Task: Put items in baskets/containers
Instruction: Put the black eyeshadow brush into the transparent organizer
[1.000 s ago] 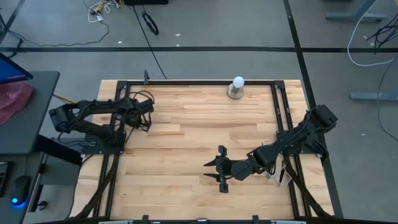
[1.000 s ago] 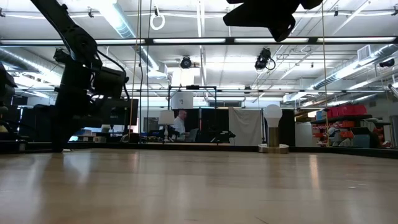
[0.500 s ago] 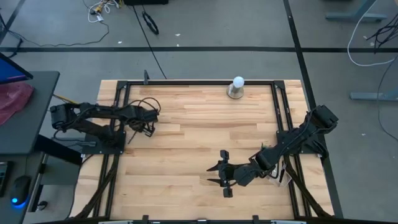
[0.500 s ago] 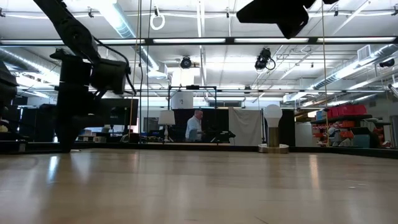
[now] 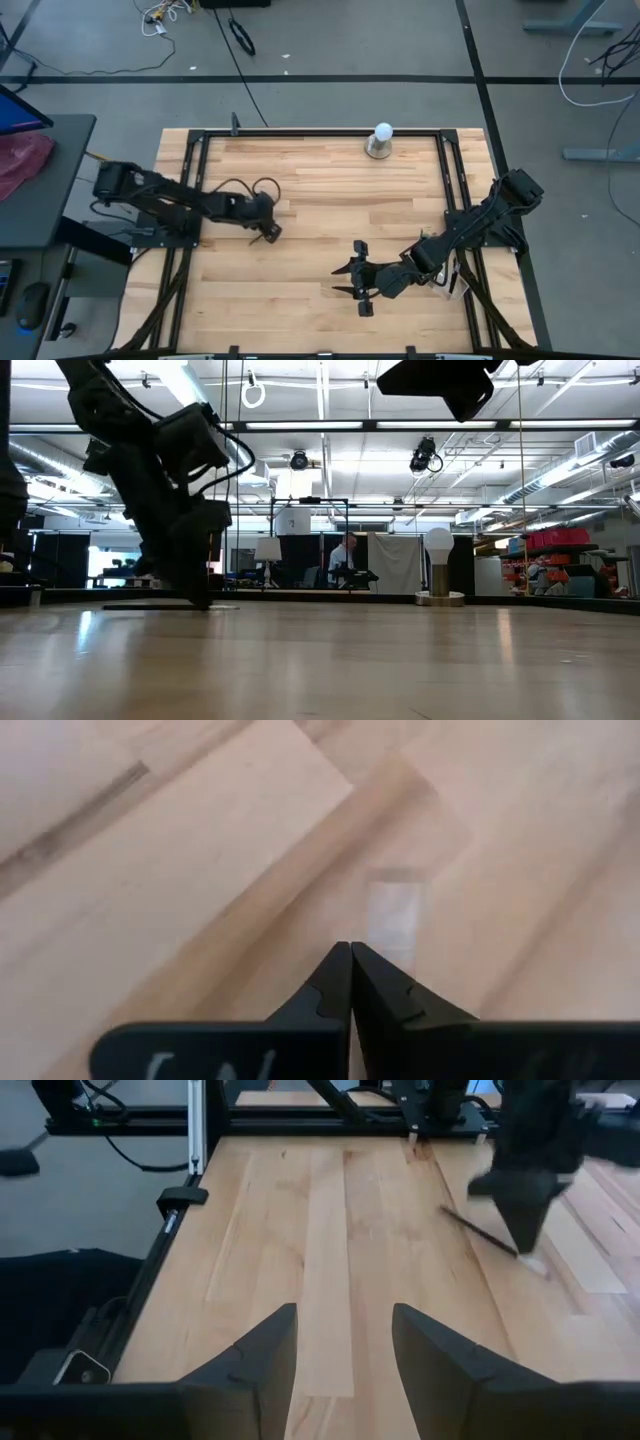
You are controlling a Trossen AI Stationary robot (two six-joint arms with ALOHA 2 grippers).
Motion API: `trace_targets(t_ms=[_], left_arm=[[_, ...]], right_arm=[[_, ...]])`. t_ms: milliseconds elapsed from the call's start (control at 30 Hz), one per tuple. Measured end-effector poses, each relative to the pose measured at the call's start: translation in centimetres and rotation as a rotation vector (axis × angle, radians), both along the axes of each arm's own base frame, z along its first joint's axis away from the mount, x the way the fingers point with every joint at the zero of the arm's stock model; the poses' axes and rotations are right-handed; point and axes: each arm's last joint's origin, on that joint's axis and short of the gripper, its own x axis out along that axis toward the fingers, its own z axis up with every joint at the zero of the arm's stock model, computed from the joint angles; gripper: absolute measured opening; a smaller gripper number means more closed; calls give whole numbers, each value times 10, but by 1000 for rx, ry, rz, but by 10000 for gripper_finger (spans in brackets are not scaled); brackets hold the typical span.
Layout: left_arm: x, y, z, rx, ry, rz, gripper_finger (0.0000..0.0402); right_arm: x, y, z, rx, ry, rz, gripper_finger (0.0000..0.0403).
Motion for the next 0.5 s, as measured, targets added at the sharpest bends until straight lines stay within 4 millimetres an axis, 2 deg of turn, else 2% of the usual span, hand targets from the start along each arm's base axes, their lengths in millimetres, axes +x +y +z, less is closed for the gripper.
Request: trace_targets(t_ms=[233, 400, 500], left_arm=[[12, -17, -20, 187, -8, -7, 10], [11, -26, -15, 279, -14, -87, 18], [10, -27, -8, 313, -21, -158, 46]], right_arm=[[0, 0, 0, 3, 0, -1, 167], [1, -1, 0, 3, -1, -4, 167], [1, -1, 0, 6, 0, -6, 167]])
